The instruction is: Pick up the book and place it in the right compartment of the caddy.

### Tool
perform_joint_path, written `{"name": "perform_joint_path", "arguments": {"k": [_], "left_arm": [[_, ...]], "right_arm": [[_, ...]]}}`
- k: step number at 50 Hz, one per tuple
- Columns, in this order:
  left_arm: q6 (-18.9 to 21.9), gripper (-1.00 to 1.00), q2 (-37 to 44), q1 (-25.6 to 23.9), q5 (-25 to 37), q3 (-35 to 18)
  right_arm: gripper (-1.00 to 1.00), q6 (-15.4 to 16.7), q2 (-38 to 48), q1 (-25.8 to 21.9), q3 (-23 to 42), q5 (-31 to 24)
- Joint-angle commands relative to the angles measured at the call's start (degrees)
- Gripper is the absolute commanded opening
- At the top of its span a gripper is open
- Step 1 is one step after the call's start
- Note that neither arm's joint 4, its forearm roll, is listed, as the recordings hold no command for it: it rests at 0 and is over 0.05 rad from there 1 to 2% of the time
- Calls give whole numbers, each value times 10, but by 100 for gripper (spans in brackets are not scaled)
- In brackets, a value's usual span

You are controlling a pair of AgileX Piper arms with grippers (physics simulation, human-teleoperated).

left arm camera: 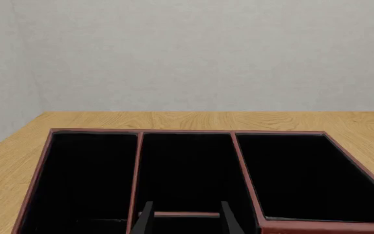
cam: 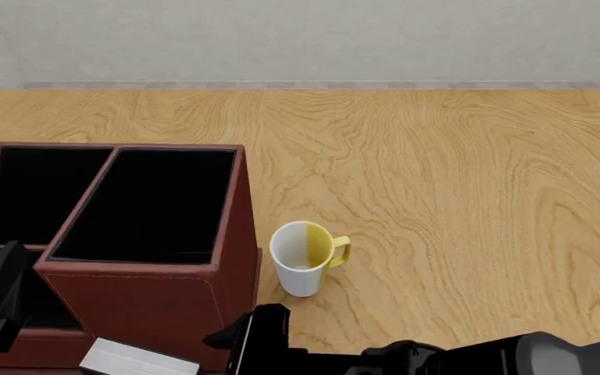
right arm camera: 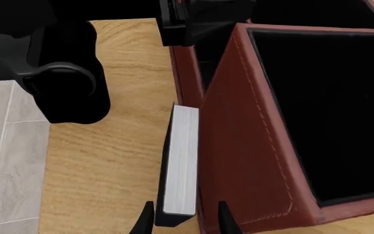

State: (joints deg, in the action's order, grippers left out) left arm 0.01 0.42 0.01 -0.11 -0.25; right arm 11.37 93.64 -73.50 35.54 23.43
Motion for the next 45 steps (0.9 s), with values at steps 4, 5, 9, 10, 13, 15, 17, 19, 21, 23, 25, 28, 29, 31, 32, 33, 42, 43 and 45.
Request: {"name": "perform_joint_path", "arguments": {"k": [4, 5, 9, 10, 13, 15, 17, 19, 21, 23, 25, 28, 29, 31, 32, 33, 42, 43, 45], "left_arm": [[0, 100, 0, 0, 0, 0], [0, 100, 0, 0, 0, 0], [0, 100, 0, 0, 0, 0], [0, 100, 0, 0, 0, 0], [0, 100, 0, 0, 0, 0], [0, 100, 0, 0, 0, 0], [0, 100, 0, 0, 0, 0], [0, 100, 0, 0, 0, 0], [0, 100, 0, 0, 0, 0], [0, 100, 0, 0, 0, 0], [0, 100, 0, 0, 0, 0], [0, 100, 0, 0, 0, 0], [0, 100, 0, 0, 0, 0], [0, 100, 0, 0, 0, 0], [0, 100, 0, 0, 0, 0], [0, 100, 0, 0, 0, 0], [0, 100, 0, 0, 0, 0], [0, 100, 0, 0, 0, 0], [0, 100, 0, 0, 0, 0]], "right_arm": [[100, 44, 23, -7, 12, -7], [100, 44, 21, -8, 14, -10], [100, 50, 17, -10, 17, -16], [-100, 51, 16, -12, 18, -17], [-100, 56, 13, -15, 20, -20], [-100, 58, 12, -13, 19, -18], [-100, 61, 10, -17, 19, -18], [-100, 63, 9, -19, 19, -18], [-100, 67, 4, -23, 20, -20], [-100, 70, 3, -26, 22, -21], [-100, 79, 1, -32, 23, -19], [-100, 78, -1, -33, 25, -23], [-100, 78, -3, -36, 26, -24], [-100, 80, -3, -37, 25, -23], [-100, 80, -4, -36, 25, -23], [-100, 81, -5, -37, 24, -22], [-100, 76, -54, -33, 19, -32], [-100, 71, -57, -37, 22, -37], [-100, 63, -60, -44, 24, -38]]}}
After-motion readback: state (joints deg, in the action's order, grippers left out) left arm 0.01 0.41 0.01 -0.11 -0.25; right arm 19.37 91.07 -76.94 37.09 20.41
